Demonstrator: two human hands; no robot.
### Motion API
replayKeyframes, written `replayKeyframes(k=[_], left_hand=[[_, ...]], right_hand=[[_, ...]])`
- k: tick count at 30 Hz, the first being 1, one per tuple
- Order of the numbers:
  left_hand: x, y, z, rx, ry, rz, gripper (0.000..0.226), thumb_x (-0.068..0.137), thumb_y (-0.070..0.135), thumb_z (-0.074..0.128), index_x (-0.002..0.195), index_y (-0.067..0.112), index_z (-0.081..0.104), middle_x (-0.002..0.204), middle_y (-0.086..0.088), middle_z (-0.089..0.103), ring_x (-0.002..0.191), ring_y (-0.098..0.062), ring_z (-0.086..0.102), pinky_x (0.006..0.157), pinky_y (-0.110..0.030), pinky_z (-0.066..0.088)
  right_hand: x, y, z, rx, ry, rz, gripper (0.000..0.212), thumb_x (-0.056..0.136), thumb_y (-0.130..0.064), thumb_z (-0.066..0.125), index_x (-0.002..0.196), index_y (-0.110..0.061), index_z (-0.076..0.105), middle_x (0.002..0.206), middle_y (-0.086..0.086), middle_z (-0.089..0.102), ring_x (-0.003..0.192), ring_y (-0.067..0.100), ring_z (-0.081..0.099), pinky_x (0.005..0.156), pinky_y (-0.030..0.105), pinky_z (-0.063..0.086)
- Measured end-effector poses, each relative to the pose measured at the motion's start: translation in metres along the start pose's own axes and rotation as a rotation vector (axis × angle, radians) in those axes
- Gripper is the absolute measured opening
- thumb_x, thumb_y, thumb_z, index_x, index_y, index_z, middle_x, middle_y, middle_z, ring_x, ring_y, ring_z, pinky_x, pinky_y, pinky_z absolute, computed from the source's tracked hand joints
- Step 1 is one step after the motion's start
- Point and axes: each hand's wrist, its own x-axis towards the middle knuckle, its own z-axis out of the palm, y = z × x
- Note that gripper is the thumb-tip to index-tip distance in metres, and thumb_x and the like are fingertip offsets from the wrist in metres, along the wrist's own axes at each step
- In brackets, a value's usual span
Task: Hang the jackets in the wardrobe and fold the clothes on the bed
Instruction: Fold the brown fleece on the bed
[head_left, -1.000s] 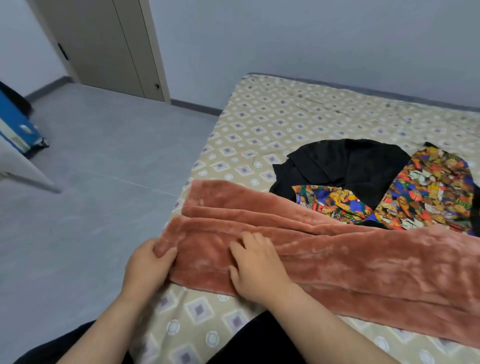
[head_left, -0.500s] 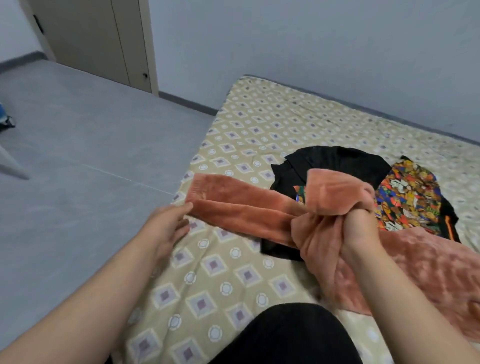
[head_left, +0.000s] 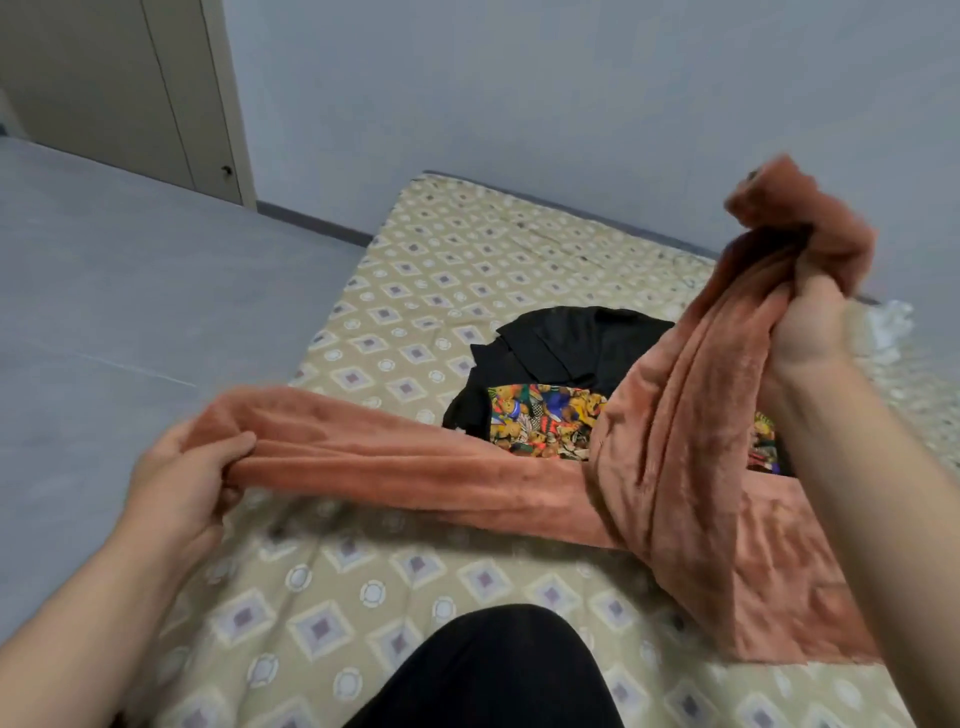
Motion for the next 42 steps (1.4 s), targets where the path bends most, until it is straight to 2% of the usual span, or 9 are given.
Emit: replayKeyframes(k=[7, 13, 17, 23, 26, 31, 36, 39, 42], left_hand=[[-0.029, -0.031, -0.029, 0.752, -0.071, 0.139, 0.058, 0.065, 0.061, 0.071, 0.069, 0.003, 0.073, 0.076, -0.01, 0.069, 0.074, -0.025, 0.062, 0.073, -0.041, 0.048], [-0.011, -0.036, -0.052, 1.036, -0.644, 0.288, 0.062, 0.049, 0.04, 0.08, 0.109, 0.042, 0.069, 0.113, 0.025, 0.064, 0.104, 0.004, 0.06, 0.089, -0.018, 0.048], [-0.01, -0.049, -0.054, 1.374, -0.481, 0.391, 0.057, 0.066, 0.029, 0.072, 0.12, 0.041, 0.057, 0.116, 0.009, 0.07, 0.102, -0.018, 0.067, 0.082, -0.028, 0.051], [-0.016, -0.032, -0.044, 0.733, -0.168, 0.274, 0.01, 0.08, 0.011, 0.072, 0.072, 0.018, 0.071, 0.068, -0.005, 0.069, 0.067, -0.02, 0.063, 0.063, -0.033, 0.05], [-0.022, -0.034, -0.05, 0.399, -0.139, 0.187, 0.028, 0.088, 0.005, 0.065, 0.062, 0.013, 0.068, 0.056, -0.001, 0.062, 0.048, -0.009, 0.052, 0.043, -0.016, 0.042], [-0.029, -0.037, -0.051, 0.261, -0.183, 0.193, 0.047, 0.086, -0.008, 0.054, 0.057, 0.023, 0.074, 0.053, 0.008, 0.062, 0.051, -0.009, 0.054, 0.044, -0.013, 0.042], [-0.027, -0.026, -0.045, 0.474, -0.1, 0.396, 0.023, 0.085, 0.013, 0.068, 0.089, 0.032, 0.08, 0.137, 0.004, 0.058, 0.126, -0.015, 0.053, 0.1, -0.036, 0.047], [-0.041, -0.014, -0.037, 0.281, -0.227, 0.294, 0.021, 0.071, 0.028, 0.066, 0.086, 0.034, 0.078, 0.085, 0.005, 0.077, 0.067, -0.008, 0.068, 0.047, -0.025, 0.05], [-0.048, 0.003, -0.035, 0.232, -0.213, 0.263, 0.018, 0.077, 0.028, 0.059, 0.082, 0.03, 0.076, 0.067, 0.0, 0.074, 0.052, -0.012, 0.066, 0.039, -0.026, 0.048]], right_hand=[[-0.049, 0.039, 0.005, -0.132, 0.004, 0.593, 0.037, 0.107, -0.035, 0.037, 0.12, -0.014, 0.064, 0.126, 0.003, 0.066, 0.106, 0.009, 0.067, 0.091, 0.027, 0.052], [-0.057, 0.026, -0.017, -0.117, 0.099, 0.6, 0.036, 0.105, -0.031, 0.04, 0.124, -0.011, 0.064, 0.126, 0.006, 0.067, 0.118, 0.018, 0.061, 0.096, 0.031, 0.051], [-0.066, 0.013, -0.017, -0.516, 0.056, 0.591, 0.02, 0.1, -0.023, 0.051, 0.107, -0.017, 0.069, 0.113, 0.002, 0.072, 0.107, 0.012, 0.067, 0.085, 0.028, 0.052], [-0.163, 0.046, 0.02, -0.684, -1.056, 1.019, 0.055, 0.076, -0.026, 0.068, 0.13, -0.023, 0.058, 0.129, -0.001, 0.064, 0.123, 0.009, 0.056, 0.103, 0.029, 0.044], [-0.185, 0.081, 0.021, -0.844, -0.838, 1.033, 0.046, 0.085, -0.009, 0.056, 0.129, -0.022, 0.064, 0.128, -0.002, 0.065, 0.127, 0.016, 0.055, 0.102, 0.028, 0.043], [-0.2, 0.104, 0.006, -1.583, -1.312, 0.624, 0.05, 0.082, -0.016, 0.051, 0.129, -0.031, 0.059, 0.125, -0.003, 0.066, 0.115, 0.021, 0.06, 0.098, 0.036, 0.048], [-0.198, 0.096, -0.002, -1.601, -1.469, 0.747, 0.039, 0.064, -0.033, 0.061, 0.102, -0.026, 0.062, 0.107, -0.004, 0.064, 0.097, 0.024, 0.061, 0.087, 0.041, 0.054], [-0.188, 0.088, -0.001, -1.548, -1.448, 0.81, 0.018, 0.068, -0.022, 0.062, 0.086, -0.026, 0.058, 0.09, -0.008, 0.061, 0.09, 0.02, 0.06, 0.074, 0.026, 0.05], [-0.157, 0.069, 0.012, -1.569, -1.267, 0.654, 0.006, 0.064, -0.02, 0.053, 0.065, -0.025, 0.05, 0.068, -0.011, 0.054, 0.075, 0.017, 0.056, 0.059, 0.022, 0.041]])
